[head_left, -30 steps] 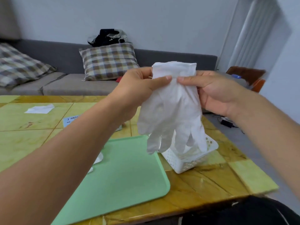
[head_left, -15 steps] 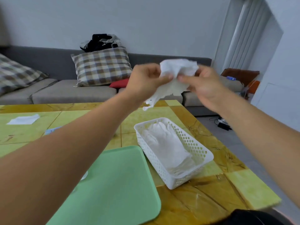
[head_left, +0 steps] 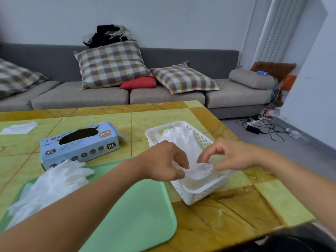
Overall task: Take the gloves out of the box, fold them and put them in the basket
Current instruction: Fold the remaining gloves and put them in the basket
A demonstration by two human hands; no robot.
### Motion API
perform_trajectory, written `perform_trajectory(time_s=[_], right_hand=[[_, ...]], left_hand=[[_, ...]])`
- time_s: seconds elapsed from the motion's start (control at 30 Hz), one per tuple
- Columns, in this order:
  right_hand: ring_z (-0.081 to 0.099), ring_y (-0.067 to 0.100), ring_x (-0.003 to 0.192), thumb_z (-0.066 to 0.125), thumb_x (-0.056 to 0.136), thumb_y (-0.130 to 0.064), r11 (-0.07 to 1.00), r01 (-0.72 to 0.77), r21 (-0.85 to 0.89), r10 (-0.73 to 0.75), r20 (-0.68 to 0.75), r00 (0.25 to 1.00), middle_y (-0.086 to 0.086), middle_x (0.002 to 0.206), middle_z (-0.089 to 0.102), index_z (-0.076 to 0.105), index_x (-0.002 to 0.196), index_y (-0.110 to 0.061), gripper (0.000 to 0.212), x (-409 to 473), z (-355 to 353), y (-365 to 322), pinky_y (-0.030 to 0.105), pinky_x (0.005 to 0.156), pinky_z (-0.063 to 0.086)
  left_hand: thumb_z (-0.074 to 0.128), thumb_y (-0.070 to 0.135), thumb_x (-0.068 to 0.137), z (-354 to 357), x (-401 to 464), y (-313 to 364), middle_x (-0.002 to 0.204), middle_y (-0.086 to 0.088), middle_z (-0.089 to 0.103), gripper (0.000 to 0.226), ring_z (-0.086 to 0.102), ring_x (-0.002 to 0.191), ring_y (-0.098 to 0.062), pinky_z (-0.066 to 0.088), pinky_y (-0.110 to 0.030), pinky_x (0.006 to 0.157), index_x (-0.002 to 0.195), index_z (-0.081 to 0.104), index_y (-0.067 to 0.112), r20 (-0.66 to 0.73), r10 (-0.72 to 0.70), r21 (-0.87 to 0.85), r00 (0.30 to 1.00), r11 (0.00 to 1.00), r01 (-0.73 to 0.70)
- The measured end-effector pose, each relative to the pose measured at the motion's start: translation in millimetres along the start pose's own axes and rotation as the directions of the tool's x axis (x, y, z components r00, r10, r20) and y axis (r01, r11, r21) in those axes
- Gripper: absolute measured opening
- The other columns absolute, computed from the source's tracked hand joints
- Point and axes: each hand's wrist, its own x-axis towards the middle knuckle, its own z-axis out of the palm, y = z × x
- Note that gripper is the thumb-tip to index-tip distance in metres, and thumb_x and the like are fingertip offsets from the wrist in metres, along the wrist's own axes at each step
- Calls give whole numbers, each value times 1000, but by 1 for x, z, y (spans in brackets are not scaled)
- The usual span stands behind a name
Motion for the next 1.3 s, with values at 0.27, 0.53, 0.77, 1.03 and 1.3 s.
perform_trajectory(time_s=[0.27,0.53,0.77,1.03,1.3], right_hand=[[57,13,124,94,58,-52,911,-167,-377,154,-66,986,-15,137,56,54,141,-29,96,69,-4,-41,35,100,51],[34,28,146,95,38,-61,737,-266,-622,465,181,866,-9,160,20,2,156,-38,153,123,20,-36,50,114,39],[36,24,145,86,72,-52,641,-239,-730,362,13,932,-5,165,23,18,160,-29,114,102,-5,-97,42,113,40],[60,15,118,63,98,-36,856,310,-415,-296,99,950,-3,138,63,62,136,-24,39,157,146,-234,32,101,46],[53,24,122,57,99,-43,828,335,-449,-315,120,941,3,130,62,65,127,-22,37,207,242,-216,46,92,50]], left_hand=[[70,58,78,-15,38,-1,83,6,60,41,66,94,-22,49,-31,70,86,65,18,-192,-285,438,939,831,342],[69,68,75,10,61,-14,93,6,59,63,58,92,-18,48,-31,76,121,62,26,79,-477,529,875,764,369],[65,43,93,-48,-22,-28,122,1,66,34,59,113,-20,48,-35,92,122,66,25,-252,-185,254,950,934,250],[61,14,92,-70,-219,-123,125,1,66,31,61,116,-23,48,-36,96,120,66,24,-418,-531,106,737,778,620],[74,23,90,-79,-287,-140,152,3,45,69,45,135,-18,36,-25,101,150,40,24,-120,-660,94,742,736,670]])
